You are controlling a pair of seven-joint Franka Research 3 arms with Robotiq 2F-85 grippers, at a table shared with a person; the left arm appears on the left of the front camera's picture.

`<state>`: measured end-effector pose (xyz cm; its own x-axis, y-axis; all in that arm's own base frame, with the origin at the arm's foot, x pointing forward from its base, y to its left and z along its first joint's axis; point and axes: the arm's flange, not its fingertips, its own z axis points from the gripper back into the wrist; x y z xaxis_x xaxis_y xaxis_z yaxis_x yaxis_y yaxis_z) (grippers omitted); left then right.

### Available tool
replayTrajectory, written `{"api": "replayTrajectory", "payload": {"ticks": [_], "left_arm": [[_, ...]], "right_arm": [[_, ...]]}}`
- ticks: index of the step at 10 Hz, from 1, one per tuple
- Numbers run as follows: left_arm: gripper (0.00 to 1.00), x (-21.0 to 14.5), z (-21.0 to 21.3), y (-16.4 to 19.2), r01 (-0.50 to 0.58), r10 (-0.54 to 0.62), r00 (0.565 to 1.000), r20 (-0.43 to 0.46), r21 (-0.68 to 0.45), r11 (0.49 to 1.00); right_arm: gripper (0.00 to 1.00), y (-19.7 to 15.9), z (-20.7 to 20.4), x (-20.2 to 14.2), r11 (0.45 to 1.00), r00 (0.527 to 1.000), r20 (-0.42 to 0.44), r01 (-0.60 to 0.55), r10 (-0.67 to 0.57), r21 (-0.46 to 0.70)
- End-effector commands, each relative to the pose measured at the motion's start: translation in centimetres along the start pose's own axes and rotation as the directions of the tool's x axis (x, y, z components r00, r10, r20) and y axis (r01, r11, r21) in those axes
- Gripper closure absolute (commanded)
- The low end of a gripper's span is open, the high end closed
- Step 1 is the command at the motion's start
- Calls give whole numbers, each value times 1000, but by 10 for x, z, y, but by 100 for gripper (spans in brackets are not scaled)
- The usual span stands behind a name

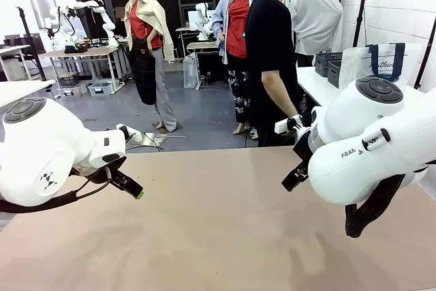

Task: Transfer purchased items from the store into the shopping bag.
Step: Open the Reusable shopping bag in the center of the table.

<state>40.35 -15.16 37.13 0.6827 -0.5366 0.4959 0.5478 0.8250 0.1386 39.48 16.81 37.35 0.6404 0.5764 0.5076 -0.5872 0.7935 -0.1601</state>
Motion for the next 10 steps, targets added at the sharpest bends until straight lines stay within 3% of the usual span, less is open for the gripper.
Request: {"api": "replayTrajectory", "payload": {"ticks": [1,10], "left_arm": [[0,0,0,1,-1,1,1000,0,0,1000],[0,0,0,1,-1,1,1000,0,0,1000]], "right_arm": [[0,0,0,0,1000,1000,0,0,0,0],[0,0,0,0,1000,1000,0,0,0,0]]}}
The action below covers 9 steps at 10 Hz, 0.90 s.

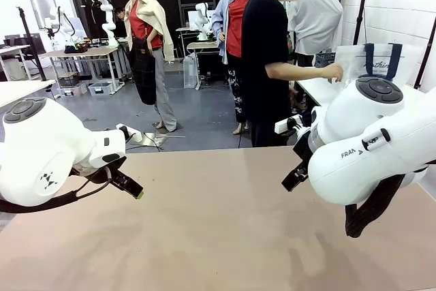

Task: Transfer purchased items from the store into the shopping bag.
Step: Open the Reusable shopping bag in the center of the table.

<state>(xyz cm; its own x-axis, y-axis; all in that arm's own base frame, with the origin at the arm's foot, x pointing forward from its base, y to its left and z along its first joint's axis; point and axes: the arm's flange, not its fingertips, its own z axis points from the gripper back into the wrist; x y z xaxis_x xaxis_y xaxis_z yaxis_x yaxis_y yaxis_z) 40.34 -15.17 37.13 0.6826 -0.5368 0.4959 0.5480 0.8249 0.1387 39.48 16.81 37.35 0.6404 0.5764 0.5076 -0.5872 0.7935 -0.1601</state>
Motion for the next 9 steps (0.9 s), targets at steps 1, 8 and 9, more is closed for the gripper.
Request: {"api": "replayTrajectory", "payload": {"ticks": [1,8,9], "left_arm": [[0,0,0,1,-2,2,1000,0,1,1000],[0,0,0,1,-2,2,1000,0,1,1000],[0,0,0,1,-2,2,1000,0,1,1000]], "right_arm": [[0,0,0,0,1000,1000,0,0,0,0],[0,0,0,0,1000,1000,0,0,0,0],[0,0,0,0,1000,1000,0,0,0,0]]}}
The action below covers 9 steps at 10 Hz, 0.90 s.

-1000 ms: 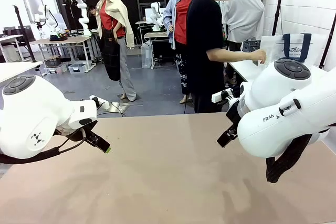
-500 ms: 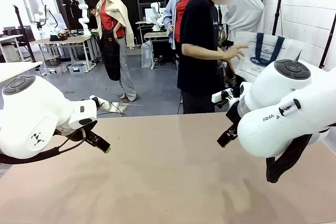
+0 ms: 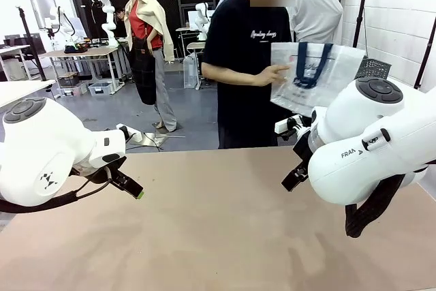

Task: Transfer purchased items from the store into the shopping bag.
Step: Open the Reusable shopping bag in the center of the table.

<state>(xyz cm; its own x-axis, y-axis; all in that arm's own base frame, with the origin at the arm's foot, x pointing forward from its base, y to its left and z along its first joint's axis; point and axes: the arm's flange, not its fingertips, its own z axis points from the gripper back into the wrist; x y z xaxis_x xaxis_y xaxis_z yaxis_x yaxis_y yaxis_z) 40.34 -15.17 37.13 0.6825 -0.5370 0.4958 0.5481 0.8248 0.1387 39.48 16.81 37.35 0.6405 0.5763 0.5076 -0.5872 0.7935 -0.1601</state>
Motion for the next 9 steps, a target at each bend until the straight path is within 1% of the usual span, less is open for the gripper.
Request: {"api": "replayTrajectory", "payload": {"ticks": [1,9], "left_arm": [[0,0,0,1,-2,2,1000,0,1,1000],[0,0,0,1,-2,2,1000,0,1,1000]], "right_arm": [[0,0,0,0,1000,1000,0,0,0,0],[0,0,0,0,1000,1000,0,0,0,0]]}}
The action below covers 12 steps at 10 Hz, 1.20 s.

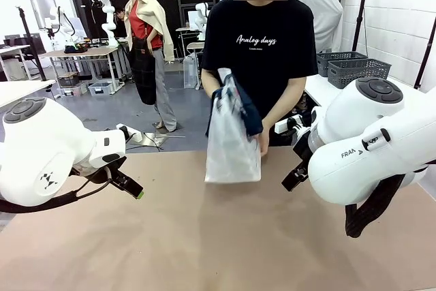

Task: Transfer purchased items from the store into the shopping bag.
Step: Open the Reusable shopping bag in the center of the table.

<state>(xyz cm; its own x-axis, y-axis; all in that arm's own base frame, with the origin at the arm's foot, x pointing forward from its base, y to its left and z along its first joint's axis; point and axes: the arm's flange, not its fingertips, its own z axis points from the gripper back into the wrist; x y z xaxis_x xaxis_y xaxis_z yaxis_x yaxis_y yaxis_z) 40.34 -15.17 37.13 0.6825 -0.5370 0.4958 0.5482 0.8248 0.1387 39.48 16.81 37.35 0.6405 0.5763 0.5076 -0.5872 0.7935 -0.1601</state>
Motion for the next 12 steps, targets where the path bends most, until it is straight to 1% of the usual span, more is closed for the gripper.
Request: {"api": "replayTrajectory", "payload": {"ticks": [1,12], "left_arm": [[0,0,0,1,-2,2,1000,0,1,1000],[0,0,0,1,-2,2,1000,0,1,1000]], "right_arm": [[0,0,0,0,1000,1000,0,0,0,0],[0,0,0,0,1000,1000,0,0,0,0]]}}
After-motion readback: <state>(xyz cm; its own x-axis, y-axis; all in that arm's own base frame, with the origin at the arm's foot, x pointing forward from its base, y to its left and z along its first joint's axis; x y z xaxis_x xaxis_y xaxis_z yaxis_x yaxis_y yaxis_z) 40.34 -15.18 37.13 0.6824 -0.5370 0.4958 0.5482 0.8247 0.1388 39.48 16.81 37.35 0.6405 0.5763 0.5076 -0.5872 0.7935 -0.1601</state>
